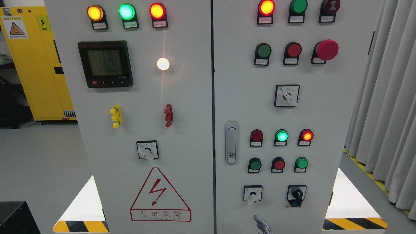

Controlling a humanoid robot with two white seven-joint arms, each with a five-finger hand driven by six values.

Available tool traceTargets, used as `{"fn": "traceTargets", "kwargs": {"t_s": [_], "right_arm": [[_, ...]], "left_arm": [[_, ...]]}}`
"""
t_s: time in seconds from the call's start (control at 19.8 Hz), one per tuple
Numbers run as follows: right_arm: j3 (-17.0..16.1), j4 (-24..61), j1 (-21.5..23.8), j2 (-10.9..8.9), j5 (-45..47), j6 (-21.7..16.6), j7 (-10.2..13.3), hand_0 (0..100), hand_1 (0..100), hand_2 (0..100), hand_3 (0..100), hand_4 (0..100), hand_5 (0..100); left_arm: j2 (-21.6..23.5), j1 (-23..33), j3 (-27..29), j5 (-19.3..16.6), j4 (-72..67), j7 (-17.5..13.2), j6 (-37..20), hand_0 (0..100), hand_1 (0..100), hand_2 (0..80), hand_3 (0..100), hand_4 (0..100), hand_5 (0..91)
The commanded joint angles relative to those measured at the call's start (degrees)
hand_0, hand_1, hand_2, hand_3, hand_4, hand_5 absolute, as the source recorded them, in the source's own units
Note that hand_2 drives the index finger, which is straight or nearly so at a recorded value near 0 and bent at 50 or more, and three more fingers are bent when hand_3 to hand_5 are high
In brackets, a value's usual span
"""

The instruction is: Press green start button

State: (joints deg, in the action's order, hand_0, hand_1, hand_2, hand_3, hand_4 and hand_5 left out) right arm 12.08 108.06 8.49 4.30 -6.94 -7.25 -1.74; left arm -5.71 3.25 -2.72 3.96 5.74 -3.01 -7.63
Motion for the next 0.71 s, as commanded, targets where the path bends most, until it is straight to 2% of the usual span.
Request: {"fn": "traceTargets", "kwargs": {"t_s": [0.0,0.2,0.5,0.66], "right_arm": [[-0.2,0.7,0.4,0.27,0.0,0.0,0.4,41,58,0,7,11,5],[-0.3,3.2,2.4,0.36,0.1,0.0,0.4,41,58,0,7,11,5],[-1.4,3.4,1.8,0.19,-0.5,0.0,0.1,42,58,0,7,10,5],[-2.8,2.9,0.7,-0.08,-8.4,-0.1,-0.1,41,58,0,7,10,5]], "left_arm": [[0.0,0.0,0.0,0.0,0.1,0.0,0.0,12,56,0.0,0,0,0.0],[0.0,0.0,0.0,0.0,0.1,0.0,0.0,12,56,0.0,0,0,0.0],[0.0,0.0,0.0,0.0,0.1,0.0,0.0,12,56,0.0,0,0,0.0],[0.0,0.0,0.0,0.0,0.0,0.0,0.0,12,56,0.0,0,0,0.0]]}}
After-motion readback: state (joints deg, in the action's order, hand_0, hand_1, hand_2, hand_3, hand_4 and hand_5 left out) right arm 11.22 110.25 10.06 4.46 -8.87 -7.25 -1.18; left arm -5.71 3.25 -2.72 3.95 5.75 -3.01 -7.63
